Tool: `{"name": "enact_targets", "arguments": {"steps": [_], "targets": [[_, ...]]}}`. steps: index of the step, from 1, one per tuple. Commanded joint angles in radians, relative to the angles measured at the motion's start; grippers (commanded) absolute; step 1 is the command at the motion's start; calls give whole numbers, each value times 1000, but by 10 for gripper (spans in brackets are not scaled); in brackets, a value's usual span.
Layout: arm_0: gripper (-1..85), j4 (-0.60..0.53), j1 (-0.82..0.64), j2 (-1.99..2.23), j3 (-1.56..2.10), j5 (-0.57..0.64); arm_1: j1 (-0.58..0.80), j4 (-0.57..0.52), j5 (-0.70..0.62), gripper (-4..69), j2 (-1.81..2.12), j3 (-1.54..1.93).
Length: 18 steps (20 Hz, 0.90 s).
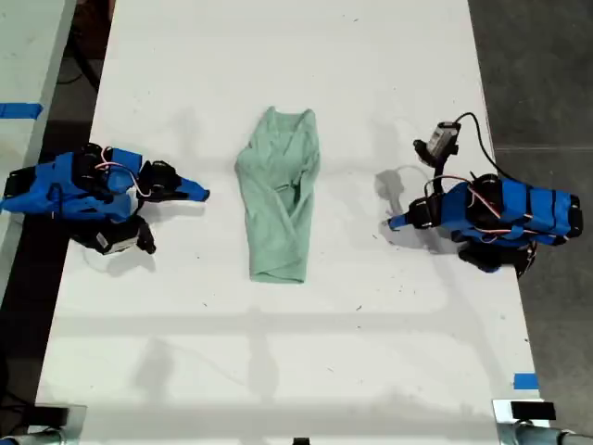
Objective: Fold t shirt
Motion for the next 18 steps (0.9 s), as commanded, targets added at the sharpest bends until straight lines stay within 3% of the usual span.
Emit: {"name": "enact_targets", "arguments": {"steps": [1, 5, 9, 13, 18], "targets": [[-3, 28, -83, 18, 44, 9, -5, 2, -8, 13, 15, 60], [11, 32, -94, 18, 44, 52, -5, 2, -5, 13, 15, 60], [1, 34, -195, 18, 43, 110, -5, 2, -8, 13, 15, 60], [-3, 32, -95, 18, 43, 97, -6, 2, -8, 13, 15, 60], [-3, 32, -69, 18, 43, 91, -25, 2, 2, 12, 15, 60]]}}
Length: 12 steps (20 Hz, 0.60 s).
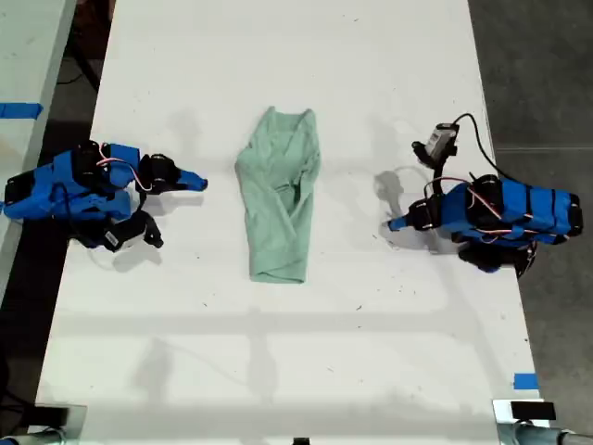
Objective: Fold t shirt
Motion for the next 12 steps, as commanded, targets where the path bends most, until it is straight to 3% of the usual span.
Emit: {"name": "enact_targets", "arguments": {"steps": [1, 5, 8, 12], "targets": [[-3, 2, 15, 8, 43, -6, -2, 2, 2, 12, 15, 60], [-3, 21, -175, 8, -21, 74, 11, 2, -3, 12, 15, 60], [-3, -54, -184, 9, 35, 118, 14, 2, -6, 12, 15, 60], [-3, -51, -106, 9, 37, 130, 11, 2, -5, 12, 15, 60]]}}
